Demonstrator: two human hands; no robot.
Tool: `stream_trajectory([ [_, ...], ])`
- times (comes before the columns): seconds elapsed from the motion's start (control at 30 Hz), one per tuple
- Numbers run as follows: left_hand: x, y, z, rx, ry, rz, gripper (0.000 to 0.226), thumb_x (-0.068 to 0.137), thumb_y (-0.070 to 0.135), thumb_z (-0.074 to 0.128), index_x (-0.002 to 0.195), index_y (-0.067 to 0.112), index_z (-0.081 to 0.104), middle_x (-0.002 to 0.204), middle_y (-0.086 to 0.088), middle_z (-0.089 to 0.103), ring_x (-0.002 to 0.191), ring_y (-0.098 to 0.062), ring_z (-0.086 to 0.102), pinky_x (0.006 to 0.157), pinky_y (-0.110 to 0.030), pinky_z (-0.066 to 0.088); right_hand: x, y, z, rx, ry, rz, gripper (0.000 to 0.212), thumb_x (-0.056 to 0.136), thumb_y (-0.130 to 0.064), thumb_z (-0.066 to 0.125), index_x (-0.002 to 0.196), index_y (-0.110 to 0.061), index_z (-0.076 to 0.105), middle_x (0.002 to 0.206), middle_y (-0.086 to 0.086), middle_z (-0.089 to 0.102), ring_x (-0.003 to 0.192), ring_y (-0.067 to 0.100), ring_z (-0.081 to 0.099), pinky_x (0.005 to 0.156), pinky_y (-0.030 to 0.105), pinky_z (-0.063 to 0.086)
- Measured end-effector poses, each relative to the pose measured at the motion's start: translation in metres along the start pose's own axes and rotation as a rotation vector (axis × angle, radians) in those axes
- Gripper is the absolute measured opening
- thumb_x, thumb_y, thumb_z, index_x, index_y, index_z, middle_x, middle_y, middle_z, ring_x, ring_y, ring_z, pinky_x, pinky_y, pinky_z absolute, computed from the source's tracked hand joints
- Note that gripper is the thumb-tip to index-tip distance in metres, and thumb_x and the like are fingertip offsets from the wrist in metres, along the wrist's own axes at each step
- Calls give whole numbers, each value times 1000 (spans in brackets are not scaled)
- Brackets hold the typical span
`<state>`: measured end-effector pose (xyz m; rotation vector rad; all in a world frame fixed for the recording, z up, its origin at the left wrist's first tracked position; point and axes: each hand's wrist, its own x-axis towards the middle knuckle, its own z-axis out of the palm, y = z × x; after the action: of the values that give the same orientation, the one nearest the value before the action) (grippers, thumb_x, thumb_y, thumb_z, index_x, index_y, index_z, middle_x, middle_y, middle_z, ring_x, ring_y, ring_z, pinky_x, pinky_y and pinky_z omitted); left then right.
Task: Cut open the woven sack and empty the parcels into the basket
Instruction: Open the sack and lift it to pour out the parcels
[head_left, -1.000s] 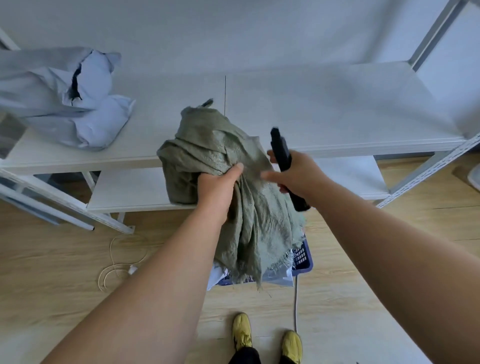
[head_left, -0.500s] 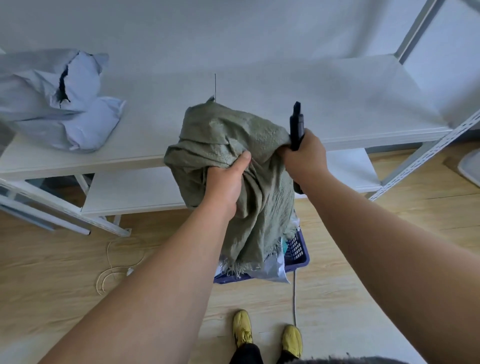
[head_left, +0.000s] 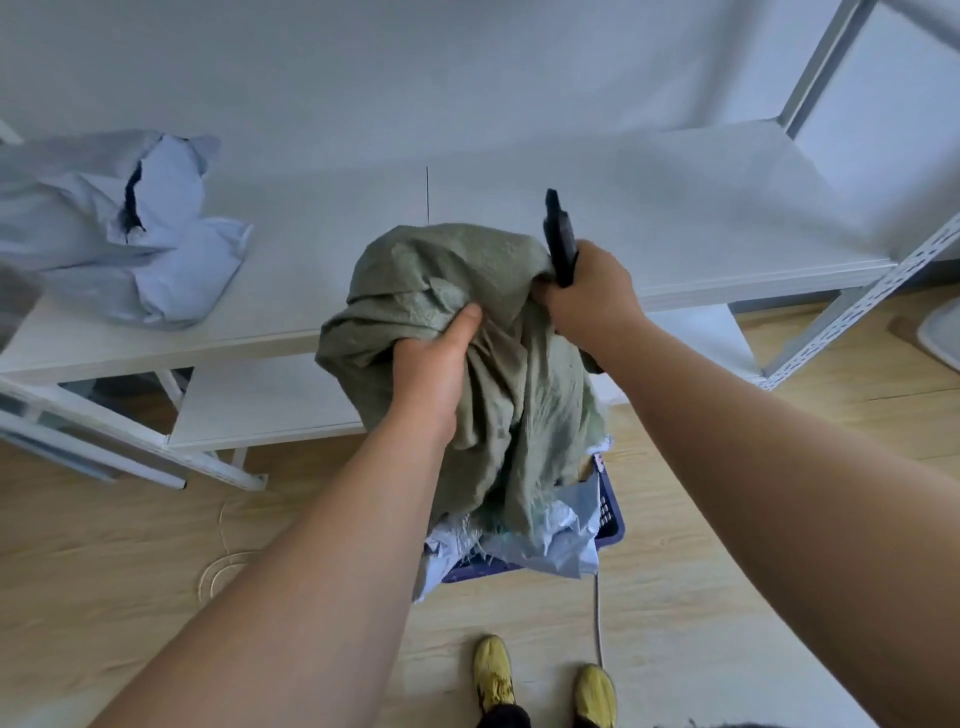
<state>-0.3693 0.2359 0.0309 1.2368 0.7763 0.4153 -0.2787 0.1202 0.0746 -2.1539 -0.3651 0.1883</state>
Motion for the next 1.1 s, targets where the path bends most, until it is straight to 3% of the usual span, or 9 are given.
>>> stream_trajectory([
  [0.13,-1,2,-8,-37,-23,18,73,59,54,83,123,27,60,119,12,67,112,-10,62,103,-37,46,4,-1,2,105,38,-13,15,85,-19,62,86,-19,48,78,1,57,79,31,61,65,40,52],
  [0.23,-10,-3,-5,90,-117,79,70,66,44,84,126,26,54,124,5,64,116,-15,59,103,-40,45,3,0,3,144,24,53,16,85,-20,63,94,-17,50,85,6,60,83,35,63,78,49,55],
  [0.3,-17,-18,-5,333,-151,145,78,64,46,85,129,21,50,125,-8,62,115,-27,58,102,-47,46,4,0,0,169,-8,88,17,84,-19,65,93,-18,50,82,6,59,77,32,62,73,45,56],
  [0.37,-18,-37,-8,519,-178,194,84,60,58,82,130,23,51,128,1,59,120,-16,53,106,-37,41,2,-4,-2,212,-109,106,16,84,-16,66,84,-19,51,71,4,55,61,24,56,57,33,51],
  [0.5,-9,-30,-1,326,42,43,49,85,26,73,127,10,54,120,5,59,114,-12,54,90,-14,39,-7,-3,6,290,-197,83,21,83,-16,69,98,-7,57,73,5,57,61,21,56,61,35,52],
  [0.63,8,-7,1,166,198,-16,38,85,18,70,120,12,58,115,-1,64,105,-23,60,99,-42,48,-18,18,13,76,-83,46,44,78,-33,75,117,-25,56,101,-9,60,90,19,63,80,41,55],
  [0.83,-3,5,18,155,147,8,21,81,11,68,102,10,66,98,-3,68,94,-22,65,85,-35,55,-49,36,42,112,-139,110,52,71,-29,83,116,-20,58,96,-11,62,89,12,59,73,25,43],
  [0.97,-12,30,27,162,80,122,23,79,15,71,102,12,68,97,1,70,91,-16,66,84,-34,55,-39,21,34,243,55,111,26,76,-26,77,95,-20,60,81,-12,63,80,13,60,66,24,45],
  [1.1,-16,43,24,149,73,164,19,78,20,75,94,20,66,97,5,70,94,-13,66,92,-39,54,-32,6,25,206,71,58,19,80,-23,73,73,-24,55,70,-9,60,73,17,59,60,28,44],
])
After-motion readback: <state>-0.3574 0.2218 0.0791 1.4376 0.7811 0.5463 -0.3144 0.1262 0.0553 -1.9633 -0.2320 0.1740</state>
